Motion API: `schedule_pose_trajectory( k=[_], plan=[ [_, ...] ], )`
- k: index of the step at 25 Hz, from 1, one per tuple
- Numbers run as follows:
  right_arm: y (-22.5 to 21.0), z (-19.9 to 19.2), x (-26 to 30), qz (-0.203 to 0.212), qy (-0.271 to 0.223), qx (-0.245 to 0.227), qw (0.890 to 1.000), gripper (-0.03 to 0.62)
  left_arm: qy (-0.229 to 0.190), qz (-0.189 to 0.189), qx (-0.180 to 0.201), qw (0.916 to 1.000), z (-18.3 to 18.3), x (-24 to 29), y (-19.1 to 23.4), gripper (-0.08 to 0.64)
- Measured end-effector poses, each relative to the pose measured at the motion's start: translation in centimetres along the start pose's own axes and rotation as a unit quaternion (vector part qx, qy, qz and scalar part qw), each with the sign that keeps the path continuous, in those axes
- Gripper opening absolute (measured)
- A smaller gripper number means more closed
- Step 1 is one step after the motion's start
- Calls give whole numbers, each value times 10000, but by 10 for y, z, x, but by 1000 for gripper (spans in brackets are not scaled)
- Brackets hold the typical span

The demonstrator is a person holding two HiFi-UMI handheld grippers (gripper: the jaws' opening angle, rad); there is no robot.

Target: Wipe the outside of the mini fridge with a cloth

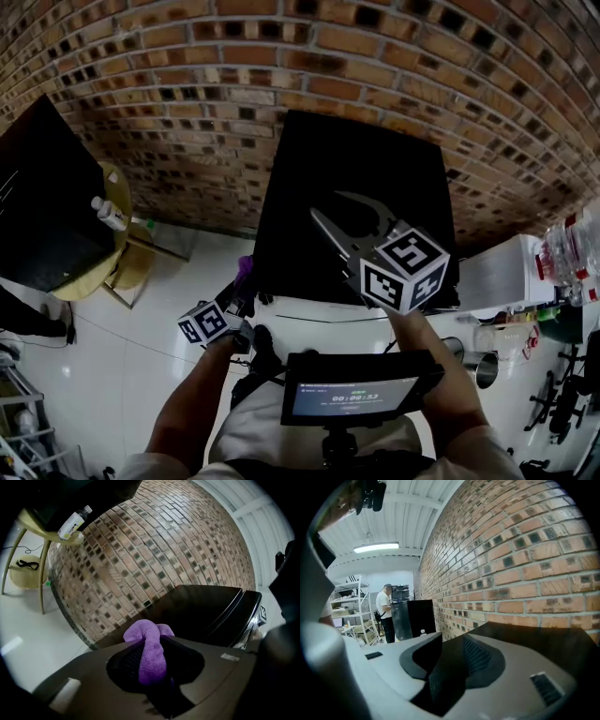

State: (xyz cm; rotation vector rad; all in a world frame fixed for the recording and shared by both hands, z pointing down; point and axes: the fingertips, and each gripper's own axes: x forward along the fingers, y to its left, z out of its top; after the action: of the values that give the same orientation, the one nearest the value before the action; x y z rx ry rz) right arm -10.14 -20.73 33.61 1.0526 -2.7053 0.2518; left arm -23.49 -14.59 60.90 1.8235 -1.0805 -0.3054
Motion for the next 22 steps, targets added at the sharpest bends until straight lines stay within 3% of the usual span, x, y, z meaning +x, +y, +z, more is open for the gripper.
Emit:
schedule_pose_trajectory(
  k=[22],
  plan=[
    [-4, -1, -3, -60, 57, 42, 10000, 138, 609, 698, 196, 9955, -35, 17, 51, 80]
  ],
)
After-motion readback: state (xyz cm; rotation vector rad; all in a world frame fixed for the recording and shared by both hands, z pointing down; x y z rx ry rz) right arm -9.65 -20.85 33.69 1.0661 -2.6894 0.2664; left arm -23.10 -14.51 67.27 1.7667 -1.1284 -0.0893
